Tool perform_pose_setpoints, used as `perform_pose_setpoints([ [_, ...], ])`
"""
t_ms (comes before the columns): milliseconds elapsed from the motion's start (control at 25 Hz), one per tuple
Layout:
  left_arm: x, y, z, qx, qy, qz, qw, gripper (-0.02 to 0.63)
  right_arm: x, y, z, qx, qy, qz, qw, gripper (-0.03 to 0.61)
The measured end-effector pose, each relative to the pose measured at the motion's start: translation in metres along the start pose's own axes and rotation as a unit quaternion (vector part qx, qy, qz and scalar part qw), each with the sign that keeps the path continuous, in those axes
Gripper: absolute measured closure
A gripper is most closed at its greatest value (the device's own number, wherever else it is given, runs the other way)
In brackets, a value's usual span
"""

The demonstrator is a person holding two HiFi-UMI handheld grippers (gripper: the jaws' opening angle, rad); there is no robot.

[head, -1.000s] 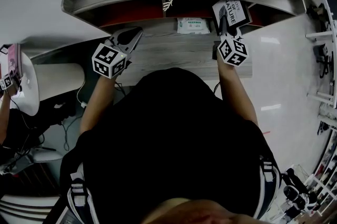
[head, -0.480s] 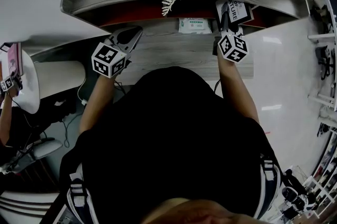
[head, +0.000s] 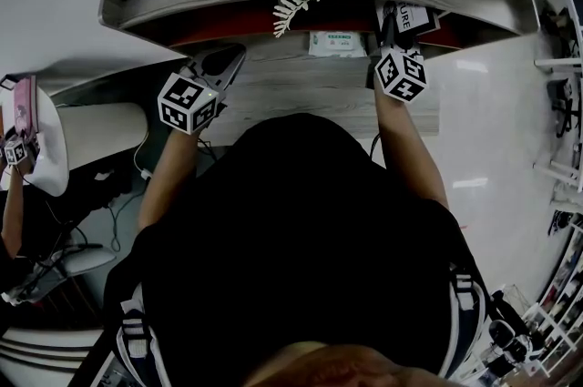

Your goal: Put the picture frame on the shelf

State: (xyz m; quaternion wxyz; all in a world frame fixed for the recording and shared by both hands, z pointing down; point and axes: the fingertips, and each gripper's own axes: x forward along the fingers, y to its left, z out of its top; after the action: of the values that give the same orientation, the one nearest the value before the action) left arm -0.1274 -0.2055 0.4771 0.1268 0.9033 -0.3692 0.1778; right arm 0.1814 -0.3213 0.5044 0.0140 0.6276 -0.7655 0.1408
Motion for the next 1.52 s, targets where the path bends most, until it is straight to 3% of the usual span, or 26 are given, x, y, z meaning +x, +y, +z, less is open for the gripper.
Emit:
perform_pose_setpoints([
  [1520,0.013,0.0,-0.005,-0.005,0.009,-0.011,0.9999,0.594,0.023,-0.008,0.003,0.006,-0.006,-0.006,1.0,0.554],
])
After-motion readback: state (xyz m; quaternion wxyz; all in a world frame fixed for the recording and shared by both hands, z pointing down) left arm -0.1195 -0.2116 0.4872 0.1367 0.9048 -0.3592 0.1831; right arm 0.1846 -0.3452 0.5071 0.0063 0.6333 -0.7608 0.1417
